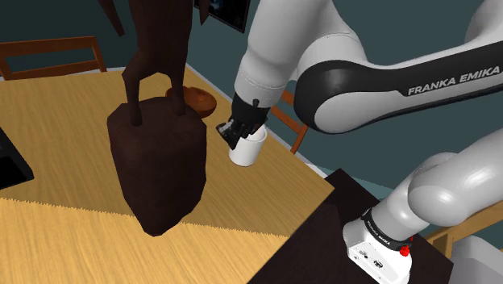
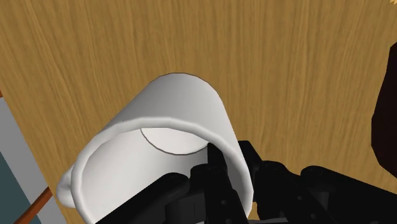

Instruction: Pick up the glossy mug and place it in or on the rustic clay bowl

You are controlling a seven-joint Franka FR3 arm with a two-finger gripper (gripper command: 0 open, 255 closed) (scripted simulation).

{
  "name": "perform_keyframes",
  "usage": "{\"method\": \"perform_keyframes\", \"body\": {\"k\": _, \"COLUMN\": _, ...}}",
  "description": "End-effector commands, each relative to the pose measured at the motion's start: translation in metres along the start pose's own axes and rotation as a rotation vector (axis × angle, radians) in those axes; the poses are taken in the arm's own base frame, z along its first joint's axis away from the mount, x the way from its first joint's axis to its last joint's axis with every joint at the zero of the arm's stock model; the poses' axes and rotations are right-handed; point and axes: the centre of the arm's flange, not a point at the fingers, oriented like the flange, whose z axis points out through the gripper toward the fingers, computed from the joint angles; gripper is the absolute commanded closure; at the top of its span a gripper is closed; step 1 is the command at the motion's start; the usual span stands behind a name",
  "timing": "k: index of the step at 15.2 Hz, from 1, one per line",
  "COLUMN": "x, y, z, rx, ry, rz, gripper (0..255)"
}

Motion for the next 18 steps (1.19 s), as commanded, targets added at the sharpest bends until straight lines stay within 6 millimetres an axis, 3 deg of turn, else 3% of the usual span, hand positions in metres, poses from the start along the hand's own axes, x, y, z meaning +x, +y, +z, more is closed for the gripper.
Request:
{"method": "perform_keyframes", "body": {"k": 1, "x": 0.002, "y": 0.001, "z": -0.011, "rx": 0.000, "ry": 0.000, "rz": 0.000, "gripper": 255}}
{"method": "perform_keyframes", "body": {"k": 18, "x": 0.020, "y": 0.008, "z": -0.099, "rx": 0.000, "ry": 0.000, "rz": 0.000, "gripper": 255}}
